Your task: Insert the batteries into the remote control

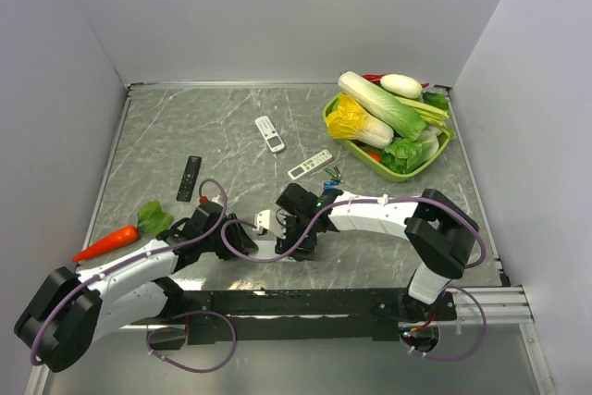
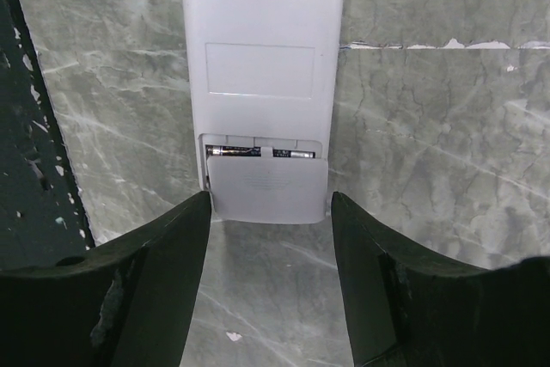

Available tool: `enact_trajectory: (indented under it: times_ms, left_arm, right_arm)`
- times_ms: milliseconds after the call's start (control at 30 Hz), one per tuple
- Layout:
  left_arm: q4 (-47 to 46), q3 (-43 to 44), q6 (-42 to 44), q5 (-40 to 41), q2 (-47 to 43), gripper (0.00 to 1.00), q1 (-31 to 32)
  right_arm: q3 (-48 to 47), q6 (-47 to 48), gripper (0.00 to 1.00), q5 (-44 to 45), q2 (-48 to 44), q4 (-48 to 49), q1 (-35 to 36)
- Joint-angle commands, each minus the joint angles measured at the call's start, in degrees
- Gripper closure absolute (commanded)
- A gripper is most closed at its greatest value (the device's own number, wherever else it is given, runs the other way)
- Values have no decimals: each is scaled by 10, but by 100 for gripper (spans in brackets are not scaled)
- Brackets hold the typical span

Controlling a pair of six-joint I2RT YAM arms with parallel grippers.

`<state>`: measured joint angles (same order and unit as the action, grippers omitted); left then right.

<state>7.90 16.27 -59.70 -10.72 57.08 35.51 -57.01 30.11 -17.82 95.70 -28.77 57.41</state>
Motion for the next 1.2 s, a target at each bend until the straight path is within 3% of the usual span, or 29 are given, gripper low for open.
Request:
enact_trajectory:
  times_ms: [0, 300, 567, 867, 1000, 1167]
  left_arm:
    - [2, -5, -9, -6, -10, 60, 5]
    - [7, -7, -12, 3, -21, 53, 5]
    - [31, 2, -7, 18, -32, 41, 5]
    - [83, 45, 12, 61, -48, 26, 18]
    - [109, 64, 21, 86, -36, 20, 37]
    - [125, 96, 33, 105, -5, 11, 82]
  right_arm:
    - [-22, -34, 33, 1, -18, -3, 7]
    - [-21, -58, 22, -1, -53, 1, 7]
    - [-9, -117, 21, -12, -107, 26, -12]
    - [57, -381, 24, -32, -172, 126, -91]
    - [111, -545, 27, -20, -198, 173, -101]
    - [160, -684, 29, -14, -202, 227, -102]
